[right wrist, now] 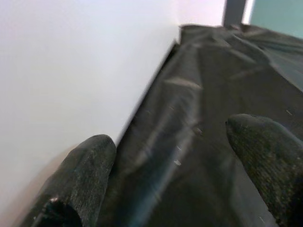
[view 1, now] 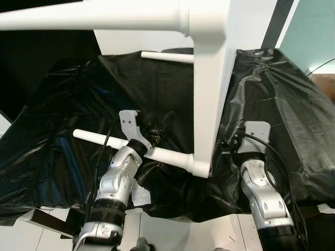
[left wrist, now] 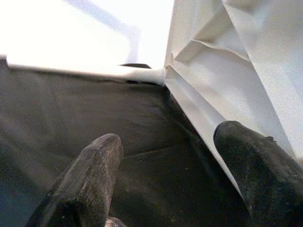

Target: Building children table

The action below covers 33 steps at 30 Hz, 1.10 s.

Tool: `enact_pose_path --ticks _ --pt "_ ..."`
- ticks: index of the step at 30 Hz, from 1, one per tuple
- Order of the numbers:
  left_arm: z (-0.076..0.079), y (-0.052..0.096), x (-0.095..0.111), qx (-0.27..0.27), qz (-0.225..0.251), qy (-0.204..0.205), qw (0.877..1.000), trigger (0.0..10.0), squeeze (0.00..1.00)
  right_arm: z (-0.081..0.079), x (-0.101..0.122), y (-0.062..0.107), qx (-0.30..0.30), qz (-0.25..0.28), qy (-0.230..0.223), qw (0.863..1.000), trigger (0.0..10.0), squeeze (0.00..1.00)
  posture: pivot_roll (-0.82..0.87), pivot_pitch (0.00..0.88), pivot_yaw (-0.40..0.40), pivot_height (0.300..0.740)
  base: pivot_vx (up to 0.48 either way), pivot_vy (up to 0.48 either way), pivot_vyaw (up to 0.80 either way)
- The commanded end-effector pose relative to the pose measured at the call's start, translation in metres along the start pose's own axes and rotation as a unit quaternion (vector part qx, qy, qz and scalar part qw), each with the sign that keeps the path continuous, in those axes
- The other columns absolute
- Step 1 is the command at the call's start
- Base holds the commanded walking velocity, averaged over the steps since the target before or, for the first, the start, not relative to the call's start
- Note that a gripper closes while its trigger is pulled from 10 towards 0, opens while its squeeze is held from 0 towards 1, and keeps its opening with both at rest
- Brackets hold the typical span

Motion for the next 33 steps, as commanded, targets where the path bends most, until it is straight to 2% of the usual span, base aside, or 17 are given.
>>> enact_pose_path --ticks 1,7,9,10,16,18,19,21,23,25,33 --pt "0.009 -0.001 0.001 -0.031 -0.003 -0.044 0.999 10.0 0.00 0.003 0.000 0.003 -0.010 0.003 0.000 1.000 10.0 0.00 -0.08 0.031 0.040 0.740 0.000 0.000 0.00" --pt "0.010 -0.002 0.009 -0.024 0.005 -0.090 0.996 10.0 0.00 0.004 -0.005 0.008 -0.006 -0.003 0.005 1.000 10.0 0.00 -0.08 0.032 0.039 0.740 0.000 0.000 0.00" --pt "0.010 -0.002 0.009 -0.024 0.005 -0.090 0.996 10.0 0.00 0.004 -0.005 0.008 -0.006 -0.003 0.005 1.000 10.0 0.00 -0.08 0.032 0.039 0.740 0.000 0.000 0.00" --pt "0.008 -0.003 0.011 -0.008 0.010 -0.101 0.995 10.0 0.00 0.004 -0.005 0.008 -0.006 -0.003 0.006 1.000 10.0 0.00 -0.08 0.032 0.039 0.740 0.000 0.000 0.00" --pt "0.003 -0.003 0.009 0.012 0.007 -0.095 0.995 10.0 0.00 0.005 -0.005 0.008 -0.006 -0.003 0.006 1.000 10.0 0.00 -0.08 0.031 0.040 0.740 0.000 0.000 0.00" --pt "-0.017 -0.002 0.005 0.075 -0.011 -0.085 0.994 10.0 0.00 0.008 0.001 0.012 -0.007 0.021 -0.002 1.000 10.0 0.00 -0.08 0.023 0.037 0.740 0.000 0.000 0.00" --pt "-0.017 -0.002 0.005 0.075 -0.011 -0.085 0.994 10.0 0.00 0.008 0.001 0.012 -0.007 0.021 -0.002 1.000 10.0 0.00 -0.08 0.023 0.037 0.740 0.000 0.000 0.00" --pt "-0.033 0.002 0.004 0.128 -0.013 -0.072 0.989 10.0 0.00 0.016 0.011 0.017 -0.019 0.055 -0.007 0.998 10.0 0.00 -0.08 0.024 0.038 0.740 0.000 0.000 0.00" --pt "-0.037 0.003 0.004 0.140 -0.011 -0.067 0.988 10.0 0.00 0.019 0.015 0.019 -0.022 0.067 -0.004 0.997 10.0 0.00 -0.09 0.024 0.038 0.740 0.000 0.000 0.00" --pt "-0.041 0.007 0.004 0.148 -0.011 -0.083 0.985 10.0 0.00 0.023 0.020 0.023 -0.018 0.077 0.007 0.997 10.0 0.00 -0.09 0.027 0.037 0.740 0.000 0.000 0.00" --pt "-0.051 0.021 -0.001 0.176 -0.020 -0.106 0.978 10.0 0.00 0.025 0.010 0.041 0.006 0.058 0.014 0.998 10.0 0.00 -0.10 0.025 0.040 0.740 0.000 0.000 0.00"
Point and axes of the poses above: a point about 5 cm out from each wrist's last joint towards the gripper, its own y axis pointing back from the gripper into the wrist, its own x axis along the axis of the wrist's last joint, z = x × y, the point moved 1 cm from there along -y, pointing out of the wrist towards the gripper, and after that the axes turned 12 degrees about y, right-handed, at the moved point
